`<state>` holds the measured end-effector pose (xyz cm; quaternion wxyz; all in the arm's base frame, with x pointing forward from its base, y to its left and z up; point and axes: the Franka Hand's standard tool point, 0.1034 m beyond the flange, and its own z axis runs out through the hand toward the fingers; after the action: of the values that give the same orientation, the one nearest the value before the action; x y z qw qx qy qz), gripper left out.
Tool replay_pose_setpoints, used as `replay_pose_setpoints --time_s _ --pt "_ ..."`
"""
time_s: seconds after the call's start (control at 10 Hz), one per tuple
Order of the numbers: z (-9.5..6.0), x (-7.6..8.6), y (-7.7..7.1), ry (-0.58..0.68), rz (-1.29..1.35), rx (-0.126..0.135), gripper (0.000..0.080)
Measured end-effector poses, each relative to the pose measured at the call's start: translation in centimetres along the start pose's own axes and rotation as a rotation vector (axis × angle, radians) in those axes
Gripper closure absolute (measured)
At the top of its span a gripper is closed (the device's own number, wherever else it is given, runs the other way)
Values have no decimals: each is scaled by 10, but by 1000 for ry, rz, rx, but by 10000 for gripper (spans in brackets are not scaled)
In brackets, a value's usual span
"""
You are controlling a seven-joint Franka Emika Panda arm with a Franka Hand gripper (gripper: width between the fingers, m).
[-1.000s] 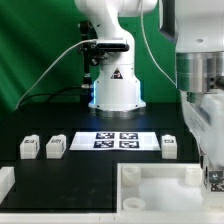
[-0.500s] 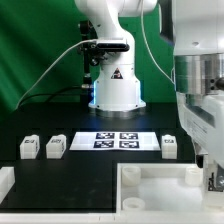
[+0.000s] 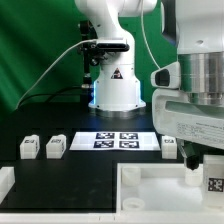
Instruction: Assemble one leg
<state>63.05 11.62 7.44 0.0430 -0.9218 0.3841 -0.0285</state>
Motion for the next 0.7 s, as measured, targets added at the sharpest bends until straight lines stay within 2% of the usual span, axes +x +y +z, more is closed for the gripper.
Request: replay_pose_setpoints --time_s 0.1,0.3,0.4,0.5,0.6,0.7 --pt "0 1 -1 9 -246 -28 150" --pt "-2 2 -1 5 -436 -33 150" --pt "-1 2 -1 5 -432 -33 237" --pt "-1 2 -1 4 -383 -31 373" --pt "-1 2 -1 5 -383 -32 373" --pt "-1 2 -1 4 -350 -30 509"
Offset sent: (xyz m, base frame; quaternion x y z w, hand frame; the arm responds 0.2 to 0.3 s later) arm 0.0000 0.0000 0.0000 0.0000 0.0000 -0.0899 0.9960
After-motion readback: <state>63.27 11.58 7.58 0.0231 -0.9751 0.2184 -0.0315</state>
